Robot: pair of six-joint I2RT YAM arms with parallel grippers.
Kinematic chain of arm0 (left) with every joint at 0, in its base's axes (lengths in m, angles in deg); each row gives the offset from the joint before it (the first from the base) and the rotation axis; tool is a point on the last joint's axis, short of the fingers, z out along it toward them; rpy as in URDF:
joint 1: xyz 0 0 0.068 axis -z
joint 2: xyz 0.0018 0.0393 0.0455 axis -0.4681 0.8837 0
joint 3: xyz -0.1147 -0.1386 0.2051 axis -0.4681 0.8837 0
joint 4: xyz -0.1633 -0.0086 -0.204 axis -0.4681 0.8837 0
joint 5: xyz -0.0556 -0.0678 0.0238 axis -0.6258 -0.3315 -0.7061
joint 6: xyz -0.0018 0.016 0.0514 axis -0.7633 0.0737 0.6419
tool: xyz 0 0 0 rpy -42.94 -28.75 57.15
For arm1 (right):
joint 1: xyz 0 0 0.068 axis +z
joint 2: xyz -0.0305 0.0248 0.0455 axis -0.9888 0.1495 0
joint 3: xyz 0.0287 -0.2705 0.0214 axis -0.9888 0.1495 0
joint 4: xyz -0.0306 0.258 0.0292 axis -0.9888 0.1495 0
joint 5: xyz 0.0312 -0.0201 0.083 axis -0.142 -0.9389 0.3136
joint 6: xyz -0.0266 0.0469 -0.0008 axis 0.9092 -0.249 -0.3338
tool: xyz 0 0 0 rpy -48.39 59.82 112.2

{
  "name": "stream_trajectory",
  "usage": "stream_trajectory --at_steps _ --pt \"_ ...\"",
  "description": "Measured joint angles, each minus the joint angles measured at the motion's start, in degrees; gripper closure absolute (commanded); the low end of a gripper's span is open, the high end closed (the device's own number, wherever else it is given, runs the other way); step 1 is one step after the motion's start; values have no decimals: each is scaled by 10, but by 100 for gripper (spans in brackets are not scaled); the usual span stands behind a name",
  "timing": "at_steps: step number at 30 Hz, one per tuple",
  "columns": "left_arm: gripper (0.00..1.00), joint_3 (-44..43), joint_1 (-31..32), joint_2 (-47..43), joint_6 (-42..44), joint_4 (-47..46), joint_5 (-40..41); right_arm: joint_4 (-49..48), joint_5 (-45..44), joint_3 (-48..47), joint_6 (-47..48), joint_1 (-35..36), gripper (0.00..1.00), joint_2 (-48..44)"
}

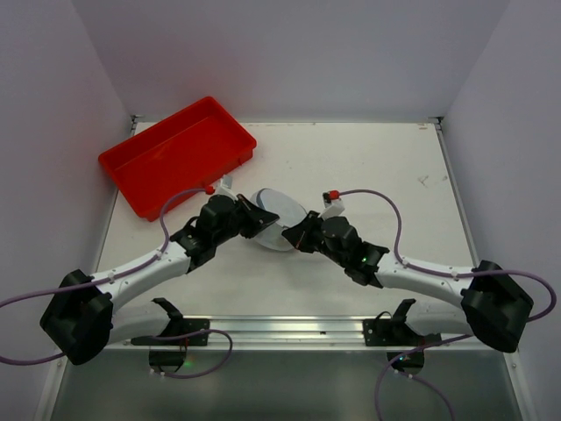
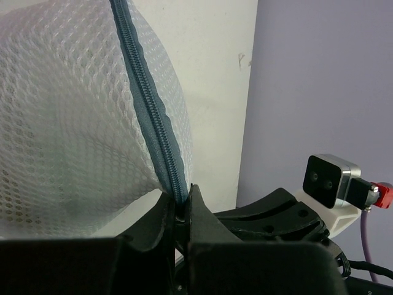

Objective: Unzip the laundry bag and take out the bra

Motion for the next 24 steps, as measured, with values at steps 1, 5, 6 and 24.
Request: stream_trajectory --at_steps 1,5,6,24 --pt "100 0 1 0 1 0 1 0 -3 4 6 0 100 -8" --pt "100 0 1 0 5 2 2 8 -9 8 25 -2 100 -34" --pt "100 0 1 0 7 3 2 11 -10 9 32 -3 100 -39" --pt "91 -82 -111 60 276 63 -208 172 97 32 213 -132 100 -179"
